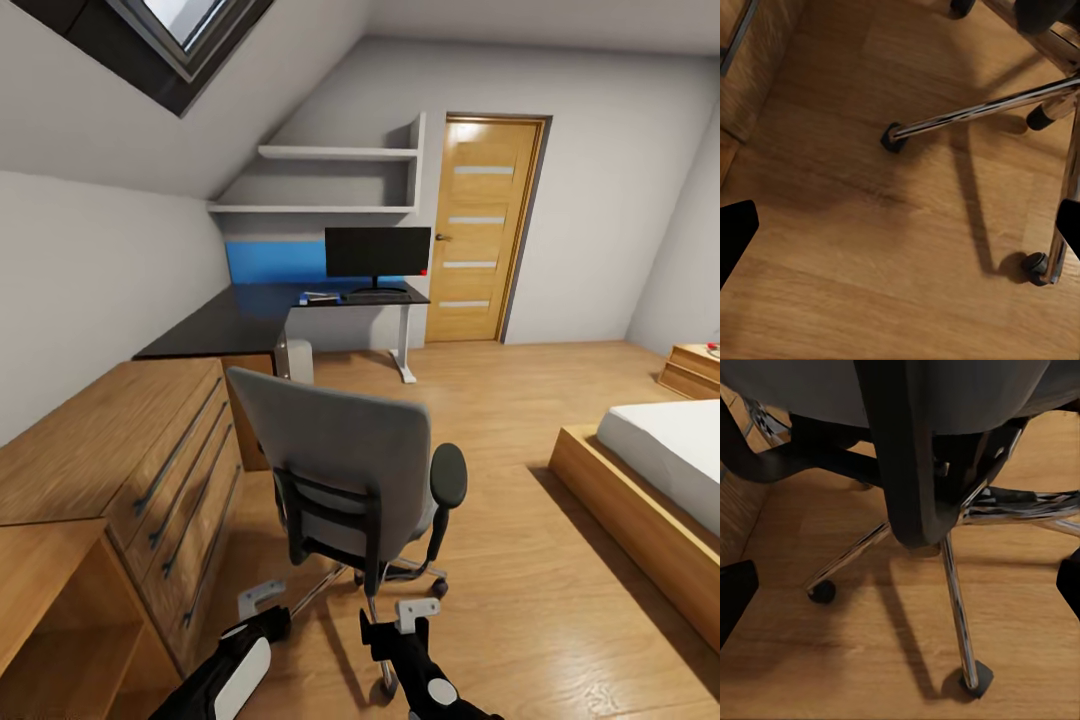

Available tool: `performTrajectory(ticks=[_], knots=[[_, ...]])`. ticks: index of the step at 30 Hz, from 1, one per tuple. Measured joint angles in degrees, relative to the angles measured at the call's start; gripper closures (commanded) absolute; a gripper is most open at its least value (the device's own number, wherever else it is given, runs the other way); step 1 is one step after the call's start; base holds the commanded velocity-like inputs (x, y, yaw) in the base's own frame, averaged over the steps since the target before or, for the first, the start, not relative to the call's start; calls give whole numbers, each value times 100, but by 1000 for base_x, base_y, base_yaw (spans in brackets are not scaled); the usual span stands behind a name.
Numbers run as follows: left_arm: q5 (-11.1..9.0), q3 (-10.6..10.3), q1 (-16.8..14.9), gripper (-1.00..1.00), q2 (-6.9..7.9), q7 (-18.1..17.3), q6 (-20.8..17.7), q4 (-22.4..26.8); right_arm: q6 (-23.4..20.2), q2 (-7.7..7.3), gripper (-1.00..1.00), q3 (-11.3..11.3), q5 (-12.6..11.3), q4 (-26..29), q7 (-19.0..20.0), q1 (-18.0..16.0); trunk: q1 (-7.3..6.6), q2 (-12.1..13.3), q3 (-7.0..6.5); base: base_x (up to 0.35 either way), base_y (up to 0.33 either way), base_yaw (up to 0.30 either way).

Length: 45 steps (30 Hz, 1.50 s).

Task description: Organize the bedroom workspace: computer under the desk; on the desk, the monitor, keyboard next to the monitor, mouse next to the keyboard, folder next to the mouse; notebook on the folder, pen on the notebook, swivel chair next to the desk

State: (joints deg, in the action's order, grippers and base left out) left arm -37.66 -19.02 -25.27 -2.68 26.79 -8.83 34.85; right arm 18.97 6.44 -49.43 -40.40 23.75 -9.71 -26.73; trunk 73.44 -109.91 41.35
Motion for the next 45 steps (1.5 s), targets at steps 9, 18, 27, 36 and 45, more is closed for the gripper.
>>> performTrajectory(ticks=[9, 18, 27, 36, 45], knots=[[-4, 5, 0, -100, 0, 0, 0, -6, 34, -17, -100, 1, -2, -2, 2, 0, 198, -361, 162, 0, 0, 0], [-8, -18, 0, -100, 0, 0, 306, -12, 282, -18, -100, 0, -6, -65, 7, 2, 241, -443, 198, 30, 0, 0], [-2, -35, 0, -100, -6, 0, 426, -15, 303, -18, -100, 0, -6, -89, 7, 0, 240, -443, 198, 261, -16, 0], [-6, -37, 0, -100, -1, -1, 431, -16, 304, -18, -100, 0, -6, -91, 3, 1, 239, -443, 198, 261, -104, 0], [32, -21, 0, -100, 3, 22, 423, -19, 330, -17, -100, 7, -14, -215, 2, 0, 239, -443, 198, 281, -162, 0]])
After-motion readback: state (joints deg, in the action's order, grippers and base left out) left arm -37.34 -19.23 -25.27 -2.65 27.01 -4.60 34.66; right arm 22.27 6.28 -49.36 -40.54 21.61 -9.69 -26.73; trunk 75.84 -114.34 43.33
